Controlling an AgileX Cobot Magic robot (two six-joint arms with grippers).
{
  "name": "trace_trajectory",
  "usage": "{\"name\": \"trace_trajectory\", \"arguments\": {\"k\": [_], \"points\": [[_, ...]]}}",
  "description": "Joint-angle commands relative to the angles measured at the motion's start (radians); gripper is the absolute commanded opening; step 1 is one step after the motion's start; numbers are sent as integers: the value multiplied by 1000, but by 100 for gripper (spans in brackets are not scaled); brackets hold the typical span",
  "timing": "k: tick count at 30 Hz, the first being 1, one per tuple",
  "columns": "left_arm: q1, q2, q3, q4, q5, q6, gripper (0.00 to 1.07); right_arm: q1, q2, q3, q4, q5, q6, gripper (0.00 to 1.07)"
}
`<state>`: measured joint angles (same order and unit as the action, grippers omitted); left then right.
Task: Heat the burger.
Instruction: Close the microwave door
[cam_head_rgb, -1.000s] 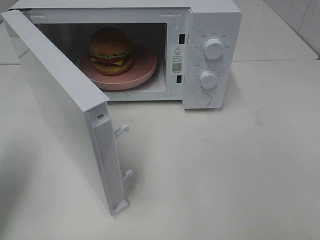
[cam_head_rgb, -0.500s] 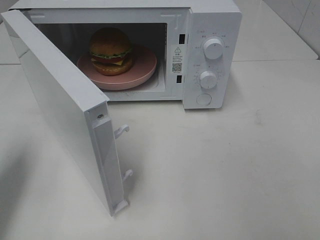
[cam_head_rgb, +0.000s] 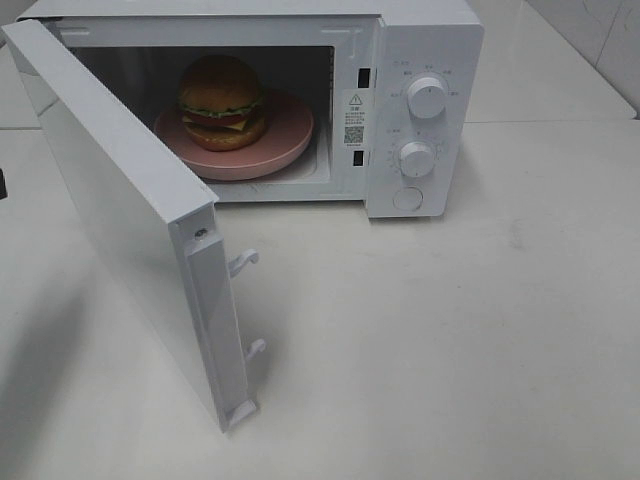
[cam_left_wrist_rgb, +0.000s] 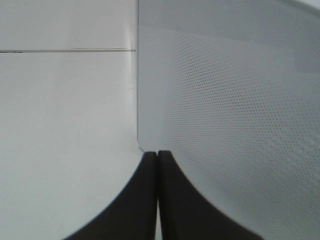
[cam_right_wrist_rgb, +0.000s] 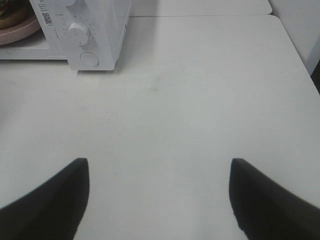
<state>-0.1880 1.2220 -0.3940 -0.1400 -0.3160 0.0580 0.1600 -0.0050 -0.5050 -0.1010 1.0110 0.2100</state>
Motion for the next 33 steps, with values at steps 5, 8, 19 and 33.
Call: {"name": "trace_trajectory", "arguments": {"k": [5, 8, 19, 33], "points": [[-7, 77, 0, 335, -154, -323, 0, -3, -27, 4, -4, -11, -11, 75], [-7, 127, -1, 432, -229, -428, 0, -3, -27, 4, -4, -11, -11, 75], [-33, 249, -2, 498, -435, -497, 0, -3, -27, 4, -4, -11, -11, 75], [-188, 380, -39, 343, -536, -391, 0, -3, -27, 4, -4, -11, -11, 75]]}}
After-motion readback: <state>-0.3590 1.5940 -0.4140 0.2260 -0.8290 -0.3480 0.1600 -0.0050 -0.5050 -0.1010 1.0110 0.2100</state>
